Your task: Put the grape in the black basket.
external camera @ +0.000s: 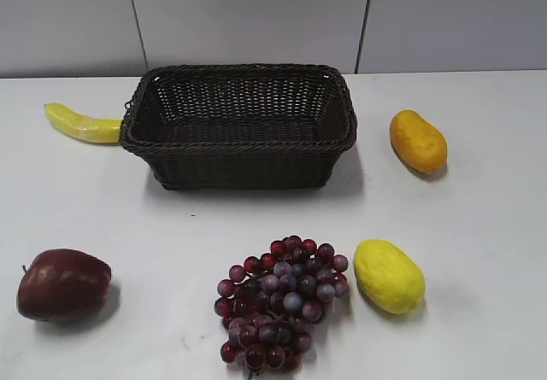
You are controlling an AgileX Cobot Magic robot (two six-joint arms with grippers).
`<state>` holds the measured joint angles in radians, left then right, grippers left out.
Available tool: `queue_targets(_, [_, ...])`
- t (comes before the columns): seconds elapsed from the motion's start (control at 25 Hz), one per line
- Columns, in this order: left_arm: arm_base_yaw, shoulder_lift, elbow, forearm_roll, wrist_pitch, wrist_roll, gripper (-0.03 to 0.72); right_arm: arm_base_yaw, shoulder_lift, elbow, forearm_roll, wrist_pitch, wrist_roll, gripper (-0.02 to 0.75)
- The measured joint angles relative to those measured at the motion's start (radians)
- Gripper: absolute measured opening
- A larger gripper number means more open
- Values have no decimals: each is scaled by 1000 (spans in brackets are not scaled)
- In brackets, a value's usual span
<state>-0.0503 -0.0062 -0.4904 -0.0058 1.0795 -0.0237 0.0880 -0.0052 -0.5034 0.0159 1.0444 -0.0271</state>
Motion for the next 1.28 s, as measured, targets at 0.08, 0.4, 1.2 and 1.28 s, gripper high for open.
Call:
queue_targets(0.08, [0, 0, 0, 0, 0, 2, 588, 0, 0, 0, 0, 0, 0, 590])
queue_targets(0.4, [0, 0, 0, 0, 0, 9, 588, 0, 0, 0, 1, 0, 0, 590])
queue_targets(1.2, [0, 357, -88, -60, -94, 174, 556, 0, 0, 0, 1, 1, 0, 589])
queue_targets(1.28, [0, 415, -108, -60, -112, 180, 552, 0, 0, 0, 1, 1, 0, 589])
